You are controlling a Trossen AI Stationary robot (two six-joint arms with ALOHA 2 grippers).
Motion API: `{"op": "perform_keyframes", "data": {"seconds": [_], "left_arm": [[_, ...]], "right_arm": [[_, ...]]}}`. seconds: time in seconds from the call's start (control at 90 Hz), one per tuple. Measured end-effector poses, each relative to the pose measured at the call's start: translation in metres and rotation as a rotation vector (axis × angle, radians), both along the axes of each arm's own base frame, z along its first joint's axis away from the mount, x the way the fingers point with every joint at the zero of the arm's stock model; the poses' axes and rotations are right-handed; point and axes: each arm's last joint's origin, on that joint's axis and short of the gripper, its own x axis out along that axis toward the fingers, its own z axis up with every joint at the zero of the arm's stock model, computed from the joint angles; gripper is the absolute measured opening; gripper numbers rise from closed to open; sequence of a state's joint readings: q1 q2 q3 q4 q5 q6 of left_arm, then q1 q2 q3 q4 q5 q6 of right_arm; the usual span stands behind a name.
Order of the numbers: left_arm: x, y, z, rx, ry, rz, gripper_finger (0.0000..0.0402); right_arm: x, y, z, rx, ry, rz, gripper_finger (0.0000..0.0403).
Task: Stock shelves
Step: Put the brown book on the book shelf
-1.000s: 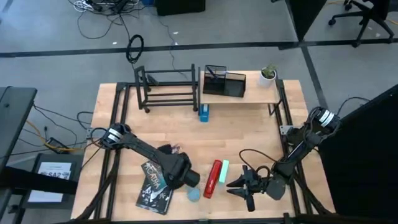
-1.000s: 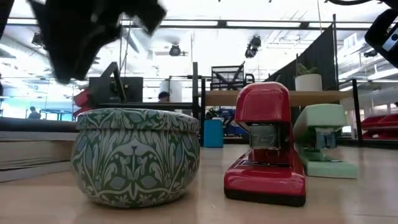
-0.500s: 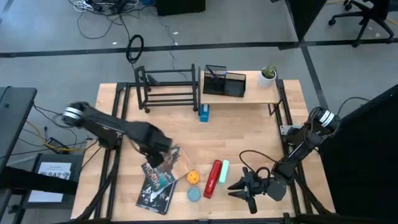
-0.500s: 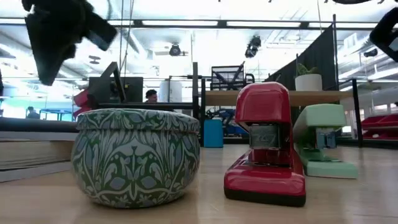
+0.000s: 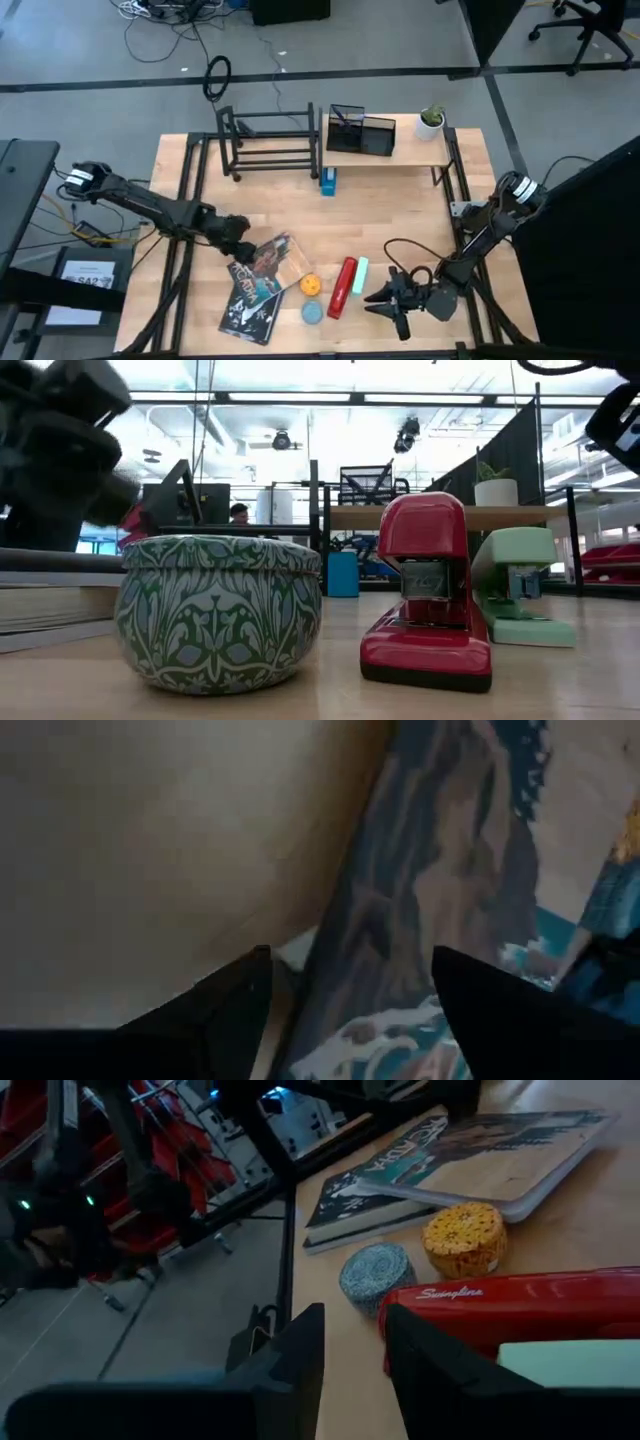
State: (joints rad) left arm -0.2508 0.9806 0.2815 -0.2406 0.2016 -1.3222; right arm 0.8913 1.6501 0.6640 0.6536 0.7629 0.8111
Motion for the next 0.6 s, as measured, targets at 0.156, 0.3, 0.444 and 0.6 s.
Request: {"op": "perform_keyframes", "data": {"seconds": [0.156,0.3,0.444,0.6], "left_arm": [[-0.005,0.0,-0.009,-0.019,0.005,0.029,0.0266],[-0.003,-0.003,-0.008,-0.024,-0.042,0.021,0.0263],[-0.007,-0.004,-0.011,0.04,0.01,0.058,0.0233],[-0.007,-0.003,-0.013,0.205,-0.046,0.174,0.0185]], "right_arm": [[0.002,-0.002,0.0,0.007,0.006,0.011,0.008],[0.002,-0.001,0.0,0.009,0.007,0.013,0.008],[0.002,-0.001,0.0,0.012,0.008,0.012,0.008],[0.002,-0.001,0.0,0.013,0.008,0.013,0.008]]}}
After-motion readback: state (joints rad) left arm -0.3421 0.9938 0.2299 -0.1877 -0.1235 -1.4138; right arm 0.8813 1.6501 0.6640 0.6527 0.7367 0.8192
